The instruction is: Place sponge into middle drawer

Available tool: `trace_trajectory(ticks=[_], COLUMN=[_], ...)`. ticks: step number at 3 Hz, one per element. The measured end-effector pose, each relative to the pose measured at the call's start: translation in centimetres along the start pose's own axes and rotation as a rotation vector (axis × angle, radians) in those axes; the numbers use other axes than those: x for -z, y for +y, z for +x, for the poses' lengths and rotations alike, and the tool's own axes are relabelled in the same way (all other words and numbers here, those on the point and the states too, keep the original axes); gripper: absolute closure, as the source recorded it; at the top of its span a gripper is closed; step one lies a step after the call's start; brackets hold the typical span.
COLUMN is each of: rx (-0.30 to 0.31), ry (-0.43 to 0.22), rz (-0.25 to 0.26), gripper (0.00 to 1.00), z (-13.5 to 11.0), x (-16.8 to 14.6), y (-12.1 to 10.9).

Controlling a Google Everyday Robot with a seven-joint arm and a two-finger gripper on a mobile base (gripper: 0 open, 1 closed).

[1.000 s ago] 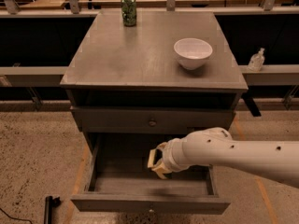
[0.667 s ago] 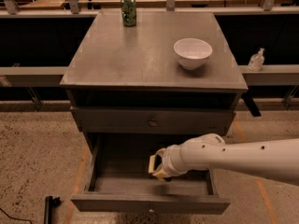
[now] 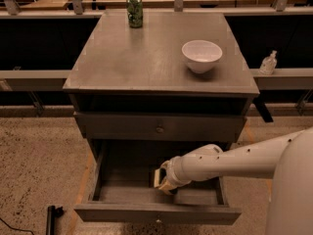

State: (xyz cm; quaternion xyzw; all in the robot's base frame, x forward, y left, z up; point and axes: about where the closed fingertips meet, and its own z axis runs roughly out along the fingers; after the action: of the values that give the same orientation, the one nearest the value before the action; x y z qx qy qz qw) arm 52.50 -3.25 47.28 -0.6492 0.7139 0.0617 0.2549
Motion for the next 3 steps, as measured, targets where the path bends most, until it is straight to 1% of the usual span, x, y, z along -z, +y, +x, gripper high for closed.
trace_trajectory(ticks=[1,2,3], rx=[-0.023,-0.061,-0.108], ry=[0.000,-0.041,-0.114], rz=[0.026,0.027,0.043], gripper=[0.12,0.00,0.16], z=[0.3,-0.2,-1.5], x=[-0.9,-1.4,1.1], y=[-0.8,-1.2,-1.2])
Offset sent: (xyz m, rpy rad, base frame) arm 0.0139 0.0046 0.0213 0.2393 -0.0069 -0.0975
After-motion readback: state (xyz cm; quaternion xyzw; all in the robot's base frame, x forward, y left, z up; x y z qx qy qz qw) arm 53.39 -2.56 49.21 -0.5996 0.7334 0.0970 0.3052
